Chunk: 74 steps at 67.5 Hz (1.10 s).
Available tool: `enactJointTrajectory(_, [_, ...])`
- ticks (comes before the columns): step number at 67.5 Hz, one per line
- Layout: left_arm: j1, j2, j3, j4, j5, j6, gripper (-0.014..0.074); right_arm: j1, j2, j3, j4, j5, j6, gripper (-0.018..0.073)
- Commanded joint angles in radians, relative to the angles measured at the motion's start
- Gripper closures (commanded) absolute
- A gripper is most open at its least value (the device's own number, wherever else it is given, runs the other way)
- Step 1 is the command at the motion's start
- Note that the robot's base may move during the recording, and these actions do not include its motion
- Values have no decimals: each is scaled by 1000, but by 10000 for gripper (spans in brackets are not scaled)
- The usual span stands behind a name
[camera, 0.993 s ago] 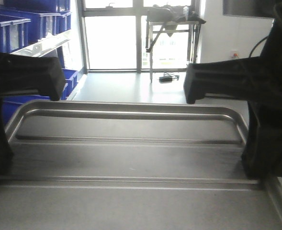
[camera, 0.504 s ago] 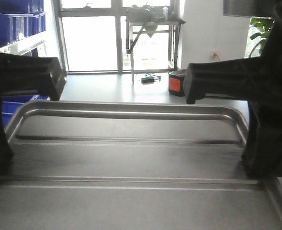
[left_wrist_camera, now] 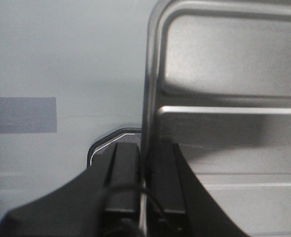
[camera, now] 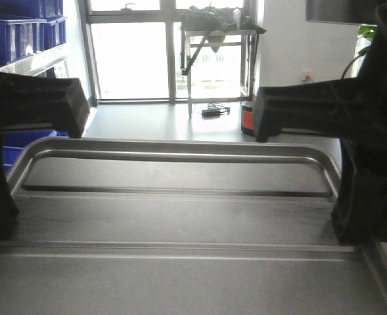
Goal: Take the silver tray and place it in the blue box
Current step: 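Hold the tray level in both grippers while the base drives to the blue bin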
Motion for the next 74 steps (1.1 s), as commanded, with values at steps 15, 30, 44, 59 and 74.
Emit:
enactJointTrajectory(15, [-7,-27,-24,27,4,-10,604,-1,-29,-23,-37,-7,-1,505])
enactJointTrajectory(30, [-7,-27,-24,27,4,-10,604,-1,-29,-23,-37,-7,-1,505])
enactJointTrajectory(44, [-7,-27,-24,27,4,-10,604,-1,-29,-23,-37,-7,-1,505])
enactJointTrajectory(59, [-7,-27,-24,25,4,-10,604,-1,-29,-23,-37,-7,-1,505])
enactJointTrajectory(74, [-7,-27,-24,25,4,-10,604,-1,-29,-23,-37,-7,-1,505])
